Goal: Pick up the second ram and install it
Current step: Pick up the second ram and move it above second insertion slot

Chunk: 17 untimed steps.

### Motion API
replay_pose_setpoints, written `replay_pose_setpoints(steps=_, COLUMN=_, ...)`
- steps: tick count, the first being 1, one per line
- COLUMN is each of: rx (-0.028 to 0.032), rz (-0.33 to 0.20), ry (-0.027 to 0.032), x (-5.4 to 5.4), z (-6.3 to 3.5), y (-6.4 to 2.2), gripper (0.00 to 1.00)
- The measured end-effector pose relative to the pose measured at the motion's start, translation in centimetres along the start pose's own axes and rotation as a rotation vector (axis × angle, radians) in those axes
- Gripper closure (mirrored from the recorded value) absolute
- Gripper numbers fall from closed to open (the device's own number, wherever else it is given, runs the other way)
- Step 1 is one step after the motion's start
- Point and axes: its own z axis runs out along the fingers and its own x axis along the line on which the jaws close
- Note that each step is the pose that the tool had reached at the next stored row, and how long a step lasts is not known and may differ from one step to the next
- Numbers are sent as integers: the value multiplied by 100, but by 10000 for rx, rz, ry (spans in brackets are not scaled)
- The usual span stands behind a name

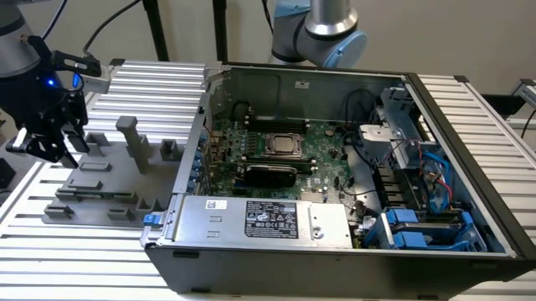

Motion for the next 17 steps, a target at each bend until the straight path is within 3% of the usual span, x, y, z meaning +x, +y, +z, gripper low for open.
replay_pose_setpoints(steps=7, rx=-1, rz=0, ry=1, x=0, z=3, y=0, gripper=58)
replay_pose_setpoints(steps=17, rx=-3, rz=-217, ry=0, x=27, z=119, y=-3, gripper=58)
